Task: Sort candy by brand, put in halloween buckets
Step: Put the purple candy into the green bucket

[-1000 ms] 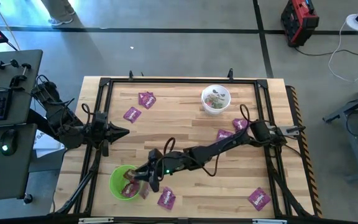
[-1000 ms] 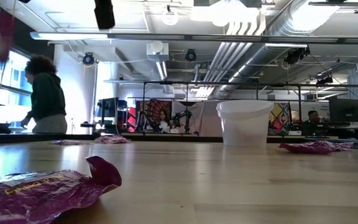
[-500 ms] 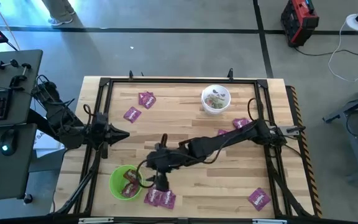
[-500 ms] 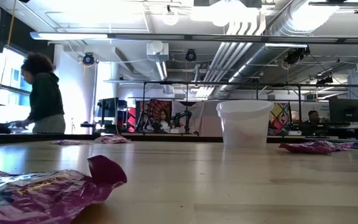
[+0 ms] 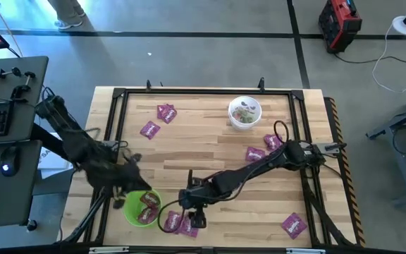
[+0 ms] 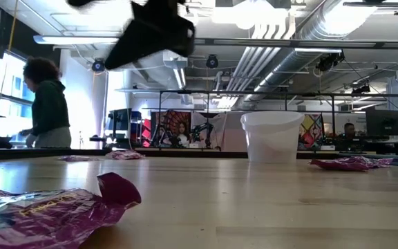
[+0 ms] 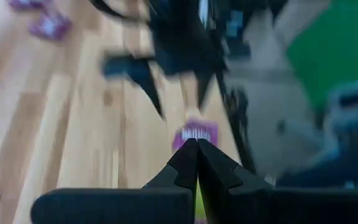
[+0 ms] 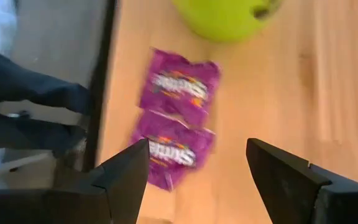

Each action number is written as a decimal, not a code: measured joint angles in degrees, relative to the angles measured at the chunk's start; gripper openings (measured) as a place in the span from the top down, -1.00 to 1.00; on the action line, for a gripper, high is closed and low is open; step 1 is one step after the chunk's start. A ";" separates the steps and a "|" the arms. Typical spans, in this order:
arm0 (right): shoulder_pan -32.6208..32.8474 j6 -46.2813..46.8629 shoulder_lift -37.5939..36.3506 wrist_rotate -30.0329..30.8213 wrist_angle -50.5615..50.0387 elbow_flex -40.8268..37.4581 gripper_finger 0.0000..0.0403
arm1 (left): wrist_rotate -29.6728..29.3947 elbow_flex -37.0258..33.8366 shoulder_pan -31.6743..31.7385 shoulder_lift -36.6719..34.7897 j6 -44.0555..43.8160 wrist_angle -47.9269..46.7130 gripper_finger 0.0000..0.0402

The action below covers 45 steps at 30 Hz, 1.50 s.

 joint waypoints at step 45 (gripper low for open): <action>24.67 48.70 -25.61 29.86 -28.30 -28.45 -0.31 | 27.87 43.97 10.28 62.59 12.65 -28.78 -0.34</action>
